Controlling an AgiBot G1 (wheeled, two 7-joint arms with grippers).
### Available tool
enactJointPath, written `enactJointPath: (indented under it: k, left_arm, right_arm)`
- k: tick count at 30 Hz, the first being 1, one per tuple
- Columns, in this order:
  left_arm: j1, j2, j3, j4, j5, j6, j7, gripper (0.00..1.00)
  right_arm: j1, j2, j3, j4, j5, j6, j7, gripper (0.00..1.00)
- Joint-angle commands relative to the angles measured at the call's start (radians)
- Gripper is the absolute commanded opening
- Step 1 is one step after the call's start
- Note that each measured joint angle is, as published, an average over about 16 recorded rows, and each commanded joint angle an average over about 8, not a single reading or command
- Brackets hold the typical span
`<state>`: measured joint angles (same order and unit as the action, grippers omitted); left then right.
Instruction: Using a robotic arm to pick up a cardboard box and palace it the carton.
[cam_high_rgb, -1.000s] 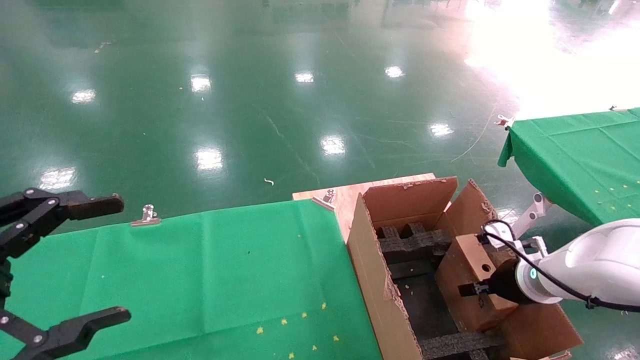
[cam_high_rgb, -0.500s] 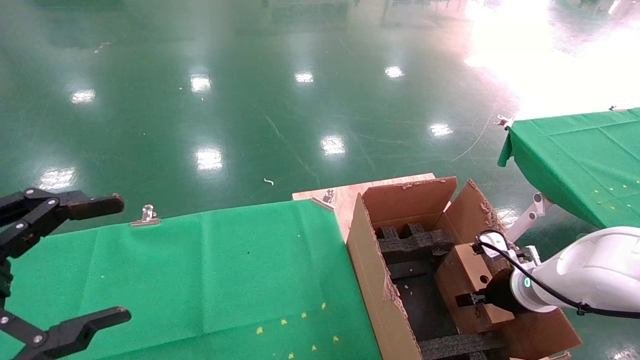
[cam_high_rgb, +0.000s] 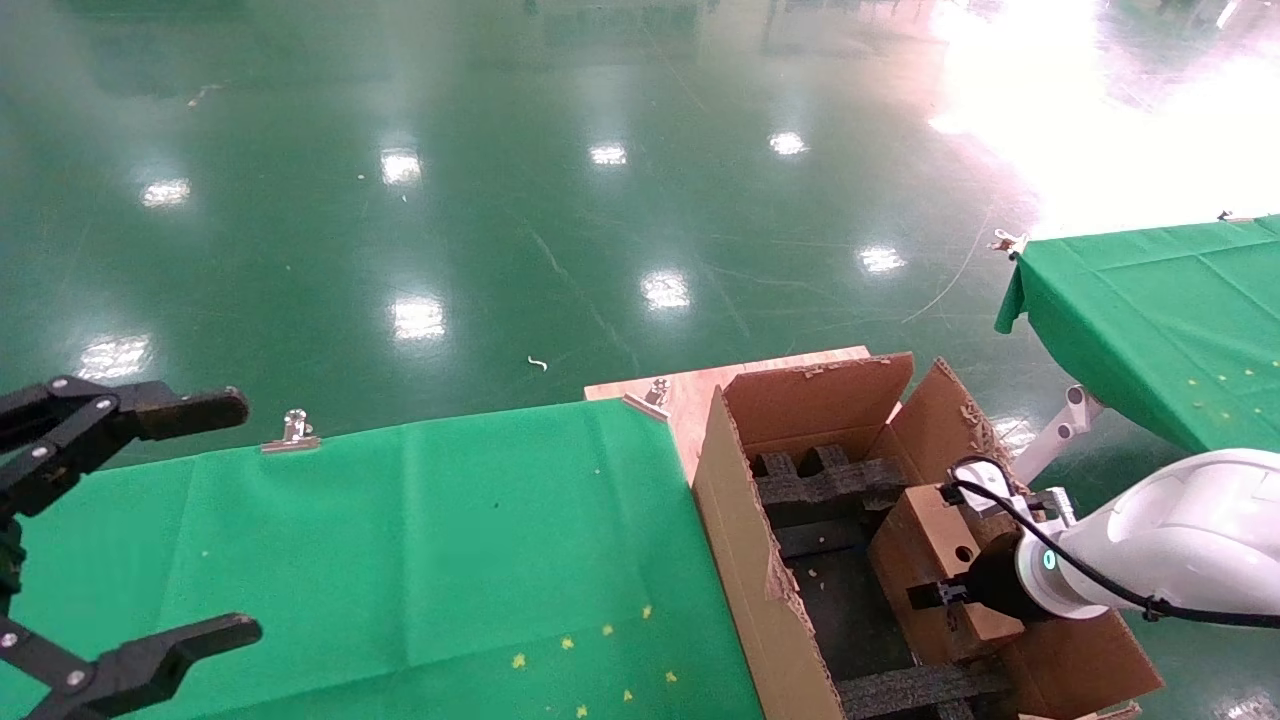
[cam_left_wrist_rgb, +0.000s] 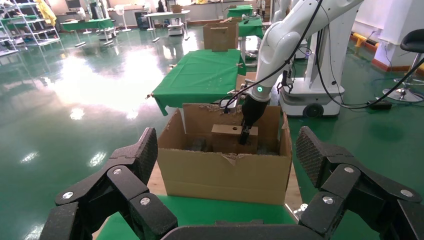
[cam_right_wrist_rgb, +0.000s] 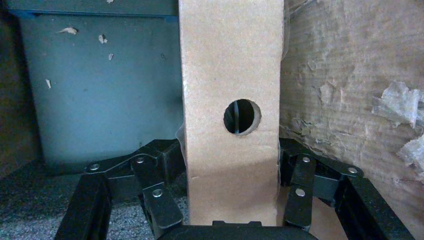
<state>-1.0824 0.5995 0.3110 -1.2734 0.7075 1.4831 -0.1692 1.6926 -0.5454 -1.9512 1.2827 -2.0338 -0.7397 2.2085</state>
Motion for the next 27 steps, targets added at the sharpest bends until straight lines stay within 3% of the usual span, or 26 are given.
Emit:
enactJointPath:
  k: [1,19,27]
  left_arm:
    - [0.0,0.0,0.0,0.0,0.0,0.0,0.0,1.0]
    - [0.0,0.0,0.001,0.0,0.0,0.0,0.0,1.0]
    - [0.0,0.0,0.001,0.0,0.0,0.0,0.0,1.0]
  right_arm:
    - [0.0,0.0,0.0,0.001,0.0,0.0,0.001,1.0]
    - [0.033,0.02,0.005,0.024,-0.03,-0.015,-0.008,1.0]
    - [0.112,0.038,0.044,0.052,-0.047,-0.012,-0.013,1.0]
